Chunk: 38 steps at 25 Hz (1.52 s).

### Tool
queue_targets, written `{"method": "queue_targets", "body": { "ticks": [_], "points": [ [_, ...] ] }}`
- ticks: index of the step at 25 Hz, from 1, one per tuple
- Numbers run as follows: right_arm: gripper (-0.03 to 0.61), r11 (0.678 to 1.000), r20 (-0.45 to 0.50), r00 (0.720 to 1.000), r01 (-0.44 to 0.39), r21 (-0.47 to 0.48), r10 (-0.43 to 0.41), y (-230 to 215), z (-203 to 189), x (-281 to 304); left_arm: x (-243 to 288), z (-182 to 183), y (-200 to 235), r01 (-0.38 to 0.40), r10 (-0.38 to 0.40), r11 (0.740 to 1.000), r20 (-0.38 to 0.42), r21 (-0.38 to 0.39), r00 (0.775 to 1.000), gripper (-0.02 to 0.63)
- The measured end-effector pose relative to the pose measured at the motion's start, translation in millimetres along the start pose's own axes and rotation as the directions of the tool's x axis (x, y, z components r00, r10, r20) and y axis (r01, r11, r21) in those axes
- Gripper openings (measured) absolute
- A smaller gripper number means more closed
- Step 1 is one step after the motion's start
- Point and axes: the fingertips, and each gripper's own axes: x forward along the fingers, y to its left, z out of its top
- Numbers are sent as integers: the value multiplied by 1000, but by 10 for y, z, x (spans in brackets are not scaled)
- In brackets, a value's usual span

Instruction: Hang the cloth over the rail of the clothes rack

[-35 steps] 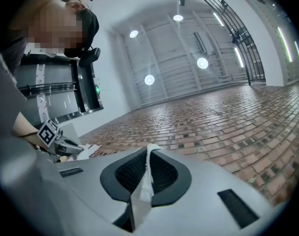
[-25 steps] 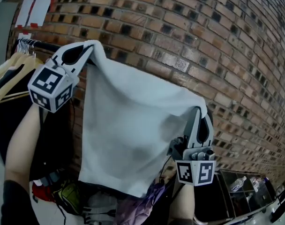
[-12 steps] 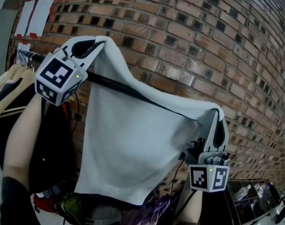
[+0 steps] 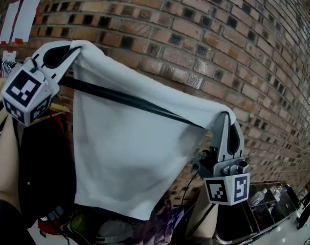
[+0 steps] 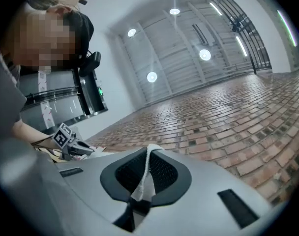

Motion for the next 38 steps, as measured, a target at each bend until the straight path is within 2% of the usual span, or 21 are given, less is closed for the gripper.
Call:
{"method": "queue_targets", "body": {
  "ticks": [2, 5, 7, 11, 15, 17, 21, 26, 29, 32, 34, 38],
  "points": [
    [26, 1000, 11, 1000, 2, 20, -2, -7, -20, -39, -139, 57, -115, 3, -4, 1000, 29, 29, 1000, 38],
    [28, 1000, 26, 999, 21, 21, -21, -45, 17, -126, -284, 119, -241, -17, 16, 1000, 44, 22, 999, 38],
    [28, 1000, 39, 999, 20, 23, -21, -24, 46, -207, -382, 134, -316, -20, 20, 1000, 64, -4, 998, 38],
    [27, 999, 62, 998, 30, 40, -33, 64, 72, -453, -679, 73, -506, 24, -11, 996, 138, -91, 990, 38],
    [27, 998, 47, 997, 56, 25, -58, 213, -44, -736, -980, -194, -733, 41, -23, 990, 139, -133, 990, 38],
    [28, 998, 11, 998, 67, 13, -67, 291, -169, -870, -1101, -305, -837, 14, 6, 992, 147, -129, 989, 38],
    [28, 994, -35, 993, 109, -23, -110, 361, -384, -1100, -1251, -524, -1004, -75, 102, 982, 149, -176, 984, 38],
    [28, 989, -69, 987, 145, -25, -147, 375, -578, -1249, -1278, -771, -1178, -102, 141, 950, 115, -294, 983, 38],
    [28, 986, -96, 983, 154, -62, -160, 388, -678, -1332, -1282, -911, -1277, -79, 124, 923, 96, -376, 988, 38],
    [29, 976, -107, 977, 168, -141, -184, 409, -778, -1445, -1300, -1010, -1399, -98, 138, 916, 77, -388, 987, 38],
    [28, 958, -102, 972, 187, -218, -213, 449, -835, -1529, -1333, -1049, -1474, -140, 182, 911, 73, -389, 981, 38],
    [28, 920, -65, 964, 222, -324, -256, 566, -879, -1632, -1414, -1116, -1589, -245, 297, 879, 69, -409, 952, 40]
  ]
}}
